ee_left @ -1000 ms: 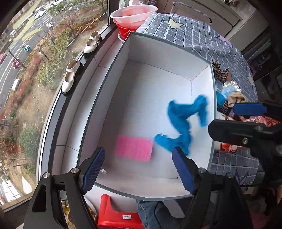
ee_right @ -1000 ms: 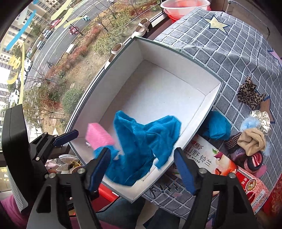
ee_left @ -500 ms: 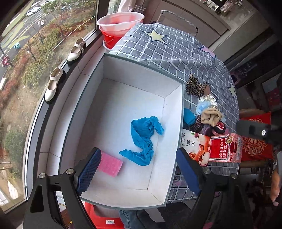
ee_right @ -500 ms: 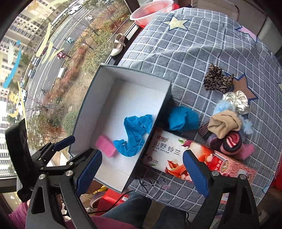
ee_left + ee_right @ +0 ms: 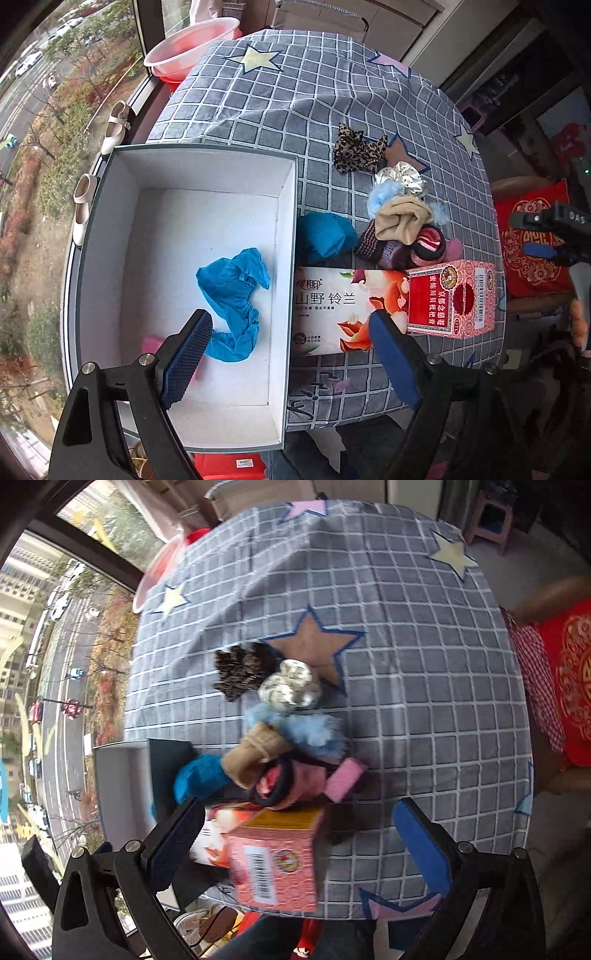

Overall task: Organize soft objects
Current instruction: 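Move both tools back over the pile of soft items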

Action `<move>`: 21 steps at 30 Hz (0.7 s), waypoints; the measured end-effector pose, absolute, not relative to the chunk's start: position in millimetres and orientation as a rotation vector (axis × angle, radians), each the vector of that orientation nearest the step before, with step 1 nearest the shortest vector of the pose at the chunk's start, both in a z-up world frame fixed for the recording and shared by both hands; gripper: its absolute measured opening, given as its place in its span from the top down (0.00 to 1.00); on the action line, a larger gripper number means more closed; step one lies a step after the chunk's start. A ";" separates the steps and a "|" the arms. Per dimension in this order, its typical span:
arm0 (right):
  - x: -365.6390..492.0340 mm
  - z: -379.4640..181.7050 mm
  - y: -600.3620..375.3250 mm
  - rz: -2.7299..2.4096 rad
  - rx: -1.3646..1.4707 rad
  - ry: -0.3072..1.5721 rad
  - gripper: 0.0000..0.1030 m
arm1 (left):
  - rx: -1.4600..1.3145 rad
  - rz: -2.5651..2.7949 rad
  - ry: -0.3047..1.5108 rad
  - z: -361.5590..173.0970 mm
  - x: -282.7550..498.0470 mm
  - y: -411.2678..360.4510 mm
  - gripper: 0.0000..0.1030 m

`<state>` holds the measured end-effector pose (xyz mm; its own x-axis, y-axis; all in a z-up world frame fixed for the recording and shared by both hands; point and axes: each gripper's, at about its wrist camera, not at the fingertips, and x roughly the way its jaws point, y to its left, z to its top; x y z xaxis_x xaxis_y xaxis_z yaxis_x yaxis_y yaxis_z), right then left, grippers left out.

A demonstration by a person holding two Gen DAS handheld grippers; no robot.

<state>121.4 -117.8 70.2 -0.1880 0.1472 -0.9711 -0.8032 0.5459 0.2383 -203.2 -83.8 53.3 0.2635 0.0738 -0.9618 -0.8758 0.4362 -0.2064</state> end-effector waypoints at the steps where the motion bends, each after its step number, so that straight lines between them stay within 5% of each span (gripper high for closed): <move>1: 129.4 57.7 -122.5 0.912 -0.594 1.547 0.00 | -0.897 0.776 1.126 52.9 -199.2 -84.2 0.14; 9: 157.3 -31.7 -141.5 0.789 -0.573 1.758 0.00 | -0.894 0.894 1.137 61.4 -201.6 -73.8 0.14; 21: 148.8 -93.1 -111.4 0.810 -0.680 1.827 0.00 | -0.987 1.058 1.095 76.5 -222.7 -38.2 0.14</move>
<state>148.8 -111.4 -93.1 -0.3576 -0.0933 -0.9292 -0.7511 0.6200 0.2268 -222.7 -38.2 76.5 0.1260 0.1589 -0.9792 -0.9733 0.2106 -0.0911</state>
